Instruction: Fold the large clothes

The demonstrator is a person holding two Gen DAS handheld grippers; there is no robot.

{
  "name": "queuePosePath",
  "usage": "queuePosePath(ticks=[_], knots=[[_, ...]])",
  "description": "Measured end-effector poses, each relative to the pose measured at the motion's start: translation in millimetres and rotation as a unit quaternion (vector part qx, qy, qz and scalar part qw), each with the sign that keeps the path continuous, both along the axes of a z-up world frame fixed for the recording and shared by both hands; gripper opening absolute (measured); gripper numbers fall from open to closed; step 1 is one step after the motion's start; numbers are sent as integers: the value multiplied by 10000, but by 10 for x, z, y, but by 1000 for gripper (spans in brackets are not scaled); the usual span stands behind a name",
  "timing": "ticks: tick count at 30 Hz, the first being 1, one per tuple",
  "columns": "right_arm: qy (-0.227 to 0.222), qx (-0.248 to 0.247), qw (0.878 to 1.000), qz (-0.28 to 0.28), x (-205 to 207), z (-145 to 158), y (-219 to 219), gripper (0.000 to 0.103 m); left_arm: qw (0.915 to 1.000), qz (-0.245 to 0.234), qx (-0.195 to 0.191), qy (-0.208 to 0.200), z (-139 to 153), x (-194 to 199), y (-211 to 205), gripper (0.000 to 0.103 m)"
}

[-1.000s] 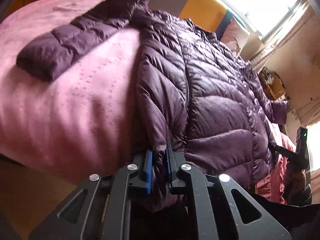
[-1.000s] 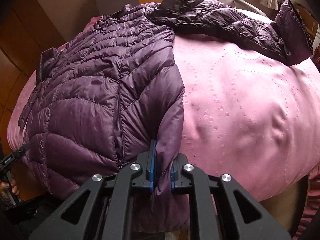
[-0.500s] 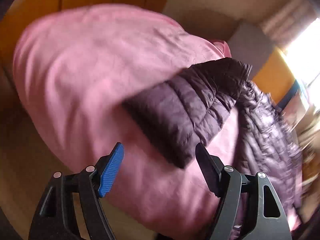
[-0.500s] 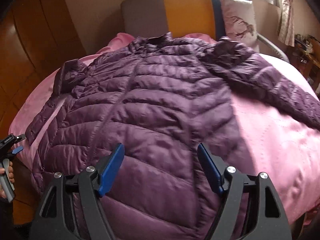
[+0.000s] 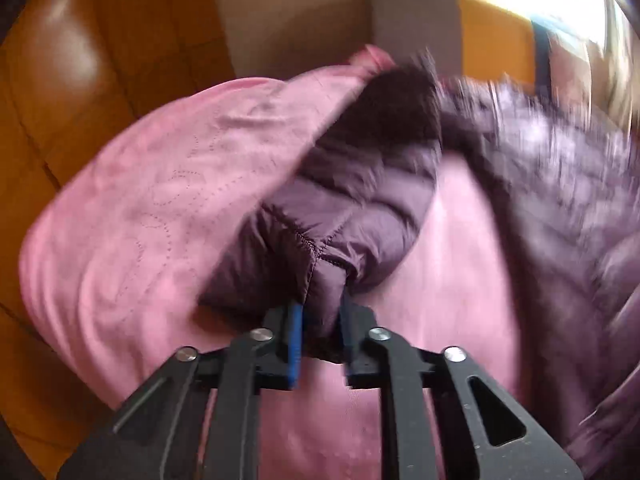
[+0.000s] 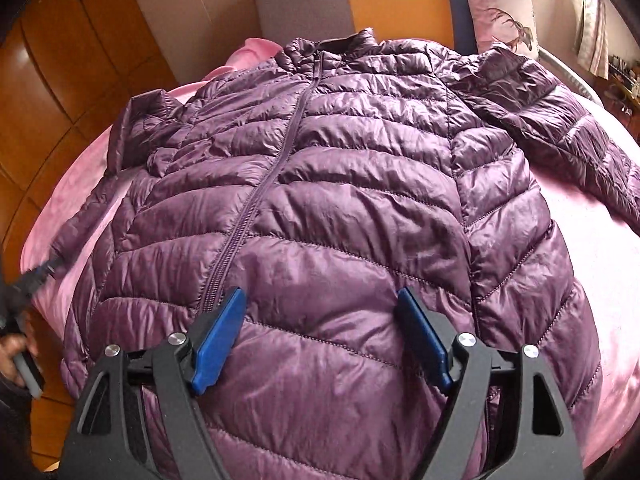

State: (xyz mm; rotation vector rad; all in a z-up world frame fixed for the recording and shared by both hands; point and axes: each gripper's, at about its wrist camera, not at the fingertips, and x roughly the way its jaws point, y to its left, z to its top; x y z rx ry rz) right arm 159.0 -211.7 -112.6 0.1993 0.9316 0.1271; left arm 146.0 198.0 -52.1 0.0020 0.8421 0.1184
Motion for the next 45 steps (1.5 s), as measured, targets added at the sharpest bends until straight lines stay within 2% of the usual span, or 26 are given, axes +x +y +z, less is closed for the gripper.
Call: queuePosePath(ticks=[1,3,4,6,8,9,11,13,14,18,20,22,24,25,26,27,28,31,33,35,37,38,39,40,41,45], knots=[[8,-14,10000,-9,-1,1,-22,79,9988,83,-464,-160,155,2,146,11],[23,-24,10000,-38,31,-7,-25,80,9880,250,-1427,-538,518,-15,499,11],[38,-21,10000,-55,49,-18,-22,81,9805,309,-1810,-700,665,-33,644,11],[44,-28,9999,-86,74,-32,-20,82,9561,545,-2665,-1092,1000,-115,1044,11],[70,-57,9998,-170,102,-48,-8,82,9371,919,-3104,-1309,1175,-144,1379,11],[62,-70,9998,-185,115,-55,-1,83,9312,1089,-3211,-1338,1210,-146,1506,11],[48,-103,9997,-204,135,-71,10,84,9294,1539,-3175,-1078,1160,-92,1715,10],[30,-144,9997,-216,149,-89,20,85,9181,1957,-3387,-640,898,21,1943,10],[23,-184,9996,-209,157,-97,29,86,9136,2213,-3388,-392,699,114,2062,10],[34,-293,9993,-226,192,-114,35,87,9157,2763,-2911,193,113,502,2166,10],[26,-306,9992,-250,204,-134,30,87,9200,2887,-2636,288,-17,647,2167,10],[9,-365,9990,-269,210,-153,42,88,9188,3038,-2479,451,-136,780,2184,10],[-25,-461,9986,-271,211,-172,64,89,9108,3209,-2546,516,-218,779,2273,15],[-31,-478,9985,-280,213,-177,66,89,9066,3324,-2558,459,-199,752,2285,21],[-35,-475,9984,-297,212,-181,66,89,9051,3463,-2433,408,-156,695,2319,41],[-46,-471,9984,-308,210,-185,65,89,9033,3604,-2301,334,-115,625,2358,68],[-58,-478,9984,-312,207,-188,74,89,8981,3839,-2142,80,-20,467,2375,76],[-93,-508,9982,-321,204,-197,87,90,8907,3998,-2141,-304,98,184,2444,77],[-98,-512,9981,-333,205,-195,94,90,8998,3778,-2121,-519,155,10,2352,74],[-111,-511,9980,-349,198,-193,97,90,9257,3191,-1900,-722,189,-26,2097,74],[-132,-508,9979,-366,184,-191,100,90,9484,2800,-1418,-445,129,41,1825,66],[-145,-502,9979,-375,174,-191,99,90,9532,2730,-1285,-176,34,97,1756,56],[-155,-502,9979,-376,166,-190,101,90,9523,2825,-1154,85,-56,129,1751,49],[-164,-501,9979,-371,160,-189,100,90,9471,3034,-958,421,-192,182,1782,48],[-176,-491,9980,-359,155,-190,96,90,9394,3225,-1017,567,-346,192,1859,48],[-237,-461,9981,-331,139,-198,76,90,9231,3609,-1251,442,-347,151,1967,49]])
